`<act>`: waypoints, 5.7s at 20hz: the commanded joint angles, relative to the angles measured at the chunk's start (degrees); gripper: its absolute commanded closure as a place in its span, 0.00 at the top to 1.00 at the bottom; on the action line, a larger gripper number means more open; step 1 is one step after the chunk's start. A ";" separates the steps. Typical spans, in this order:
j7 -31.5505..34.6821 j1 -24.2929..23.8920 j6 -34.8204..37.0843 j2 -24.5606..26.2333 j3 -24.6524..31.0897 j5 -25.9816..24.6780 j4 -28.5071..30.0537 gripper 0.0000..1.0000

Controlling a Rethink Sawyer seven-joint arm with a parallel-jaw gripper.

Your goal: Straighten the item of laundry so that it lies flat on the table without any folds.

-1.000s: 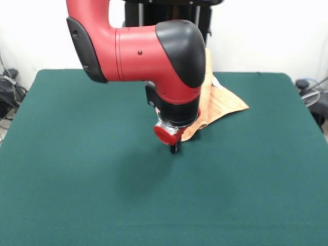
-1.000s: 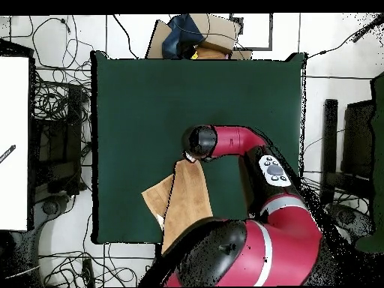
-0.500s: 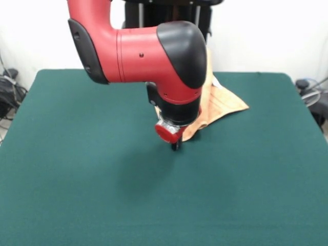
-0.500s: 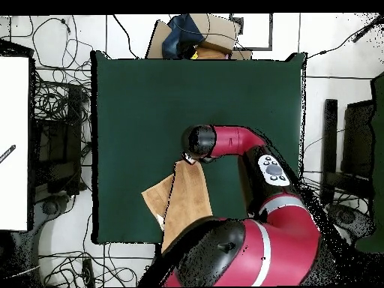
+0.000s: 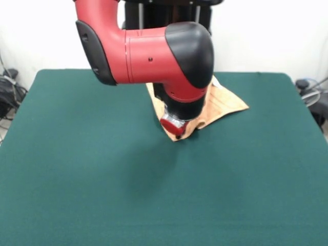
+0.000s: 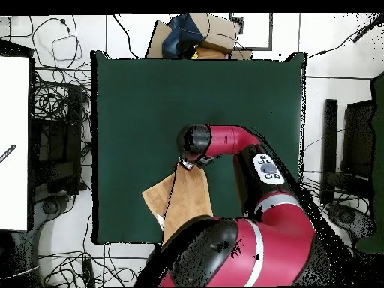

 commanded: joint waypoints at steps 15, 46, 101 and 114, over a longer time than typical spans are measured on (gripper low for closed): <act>13.02 1.20 -11.81 -9.56 -3.14 -1.85 9.13 0.00; 16.96 4.86 -11.54 -7.66 -9.18 4.03 12.49 0.00; 17.14 8.69 -27.99 4.76 -14.38 10.52 6.13 0.00; 12.72 5.60 -33.65 5.19 -13.93 7.32 5.18 0.00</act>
